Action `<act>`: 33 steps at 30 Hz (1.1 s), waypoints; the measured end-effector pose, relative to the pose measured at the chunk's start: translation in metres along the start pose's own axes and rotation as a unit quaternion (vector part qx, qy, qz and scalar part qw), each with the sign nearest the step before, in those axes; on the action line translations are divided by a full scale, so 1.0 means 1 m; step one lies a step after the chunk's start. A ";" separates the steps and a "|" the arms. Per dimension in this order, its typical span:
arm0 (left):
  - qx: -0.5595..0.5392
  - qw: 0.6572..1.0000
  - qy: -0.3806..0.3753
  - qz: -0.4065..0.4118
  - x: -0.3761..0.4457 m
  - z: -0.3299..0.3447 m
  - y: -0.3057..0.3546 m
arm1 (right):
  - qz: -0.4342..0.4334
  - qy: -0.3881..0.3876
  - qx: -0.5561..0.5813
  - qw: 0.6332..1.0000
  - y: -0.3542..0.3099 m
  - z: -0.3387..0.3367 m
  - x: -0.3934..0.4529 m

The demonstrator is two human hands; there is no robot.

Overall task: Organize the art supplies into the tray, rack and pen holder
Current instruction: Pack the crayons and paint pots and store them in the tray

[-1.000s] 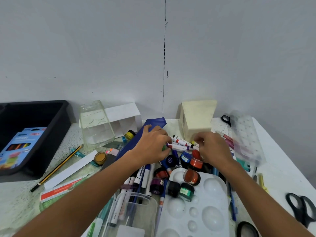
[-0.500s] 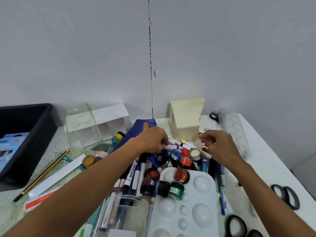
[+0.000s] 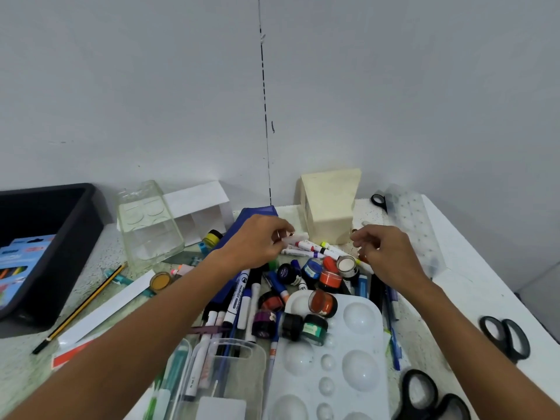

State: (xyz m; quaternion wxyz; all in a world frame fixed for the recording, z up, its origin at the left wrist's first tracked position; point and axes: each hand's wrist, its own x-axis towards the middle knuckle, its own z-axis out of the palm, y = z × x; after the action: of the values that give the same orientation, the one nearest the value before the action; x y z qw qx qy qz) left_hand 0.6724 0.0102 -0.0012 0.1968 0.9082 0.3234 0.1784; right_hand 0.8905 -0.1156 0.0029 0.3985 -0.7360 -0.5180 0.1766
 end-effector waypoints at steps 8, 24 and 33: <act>-0.110 0.992 0.060 -0.027 -0.059 -0.020 -0.006 | -0.082 -0.103 0.010 0.991 -0.044 0.039 -0.015; -0.228 0.961 0.098 -0.119 -0.146 -0.036 -0.011 | -0.150 -0.270 -0.308 0.900 -0.098 0.123 -0.045; -0.286 0.946 0.075 -0.129 -0.174 -0.045 -0.013 | -0.021 -0.235 0.100 0.967 -0.108 0.105 -0.052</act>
State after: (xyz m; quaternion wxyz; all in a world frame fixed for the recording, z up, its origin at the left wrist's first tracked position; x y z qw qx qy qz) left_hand 0.5188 -0.0841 -0.0024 0.4452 0.7480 0.3871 0.3042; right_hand 0.7317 -0.1047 0.0124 0.3403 -0.6193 -0.5924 0.3869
